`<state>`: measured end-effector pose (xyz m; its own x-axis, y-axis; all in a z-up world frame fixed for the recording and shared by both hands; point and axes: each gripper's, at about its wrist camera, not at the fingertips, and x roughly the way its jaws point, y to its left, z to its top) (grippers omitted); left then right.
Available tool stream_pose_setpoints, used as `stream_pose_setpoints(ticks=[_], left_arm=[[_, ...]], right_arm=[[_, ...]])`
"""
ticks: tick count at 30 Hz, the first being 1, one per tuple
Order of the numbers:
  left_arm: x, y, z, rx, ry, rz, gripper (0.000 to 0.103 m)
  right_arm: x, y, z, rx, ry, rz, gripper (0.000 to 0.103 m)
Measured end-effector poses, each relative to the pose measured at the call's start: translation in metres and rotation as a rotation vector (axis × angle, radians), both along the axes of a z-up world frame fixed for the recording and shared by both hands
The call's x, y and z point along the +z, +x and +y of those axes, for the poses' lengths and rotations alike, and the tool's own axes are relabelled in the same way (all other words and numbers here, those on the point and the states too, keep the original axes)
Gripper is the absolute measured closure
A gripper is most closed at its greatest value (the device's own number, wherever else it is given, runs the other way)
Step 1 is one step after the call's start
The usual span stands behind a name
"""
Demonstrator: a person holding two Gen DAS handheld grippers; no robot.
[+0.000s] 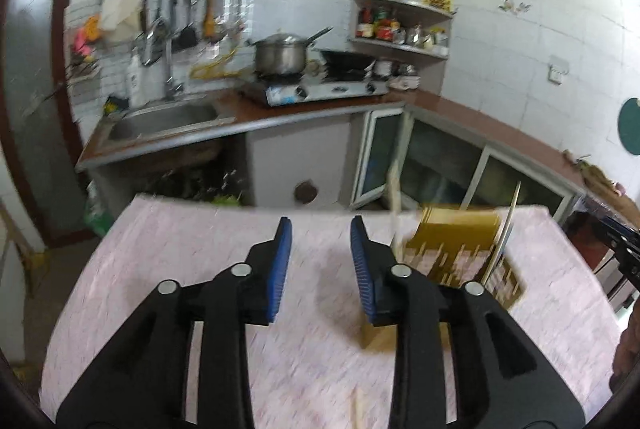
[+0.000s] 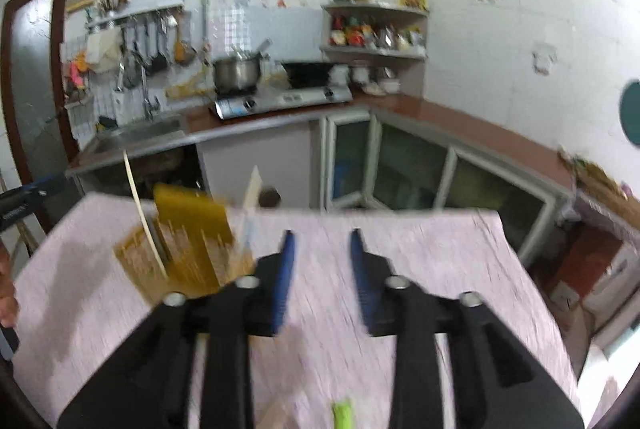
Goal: Organize utensils
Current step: 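Open both tools to release the chopsticks into the caddy, then move both tools back down toward the remaining chopsticks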
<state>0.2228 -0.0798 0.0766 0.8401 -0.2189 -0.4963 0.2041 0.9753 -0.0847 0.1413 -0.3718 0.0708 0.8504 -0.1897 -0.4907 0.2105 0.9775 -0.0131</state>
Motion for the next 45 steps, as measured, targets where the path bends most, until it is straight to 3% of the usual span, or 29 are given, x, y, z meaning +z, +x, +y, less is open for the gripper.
stream_pose_setpoints(ticks=[5,12,26,36,45], left_arm=[[-0.073,-0.059,0.015,0.004,0.029,0.124,0.068],[-0.133,-0.11,0.028,0.008,0.033,0.262,0.068],[-0.148,-0.155,0.026,-0.024,0.043,0.324,0.068],[-0.151,-0.186,0.013,-0.066,0.037,0.36,0.068],[-0.161,-0.195,0.003,-0.101,0.064,0.39,0.068]], right_arm=[[-0.069,-0.058,-0.008,-0.044,0.073,0.125,0.071],[-0.129,-0.106,0.004,-0.05,0.112,0.252,0.071],[-0.132,-0.13,0.028,-0.026,0.153,0.281,0.071],[-0.153,-0.155,0.079,0.068,0.214,0.354,0.071],[-0.161,-0.16,0.101,0.095,0.206,0.376,0.071]])
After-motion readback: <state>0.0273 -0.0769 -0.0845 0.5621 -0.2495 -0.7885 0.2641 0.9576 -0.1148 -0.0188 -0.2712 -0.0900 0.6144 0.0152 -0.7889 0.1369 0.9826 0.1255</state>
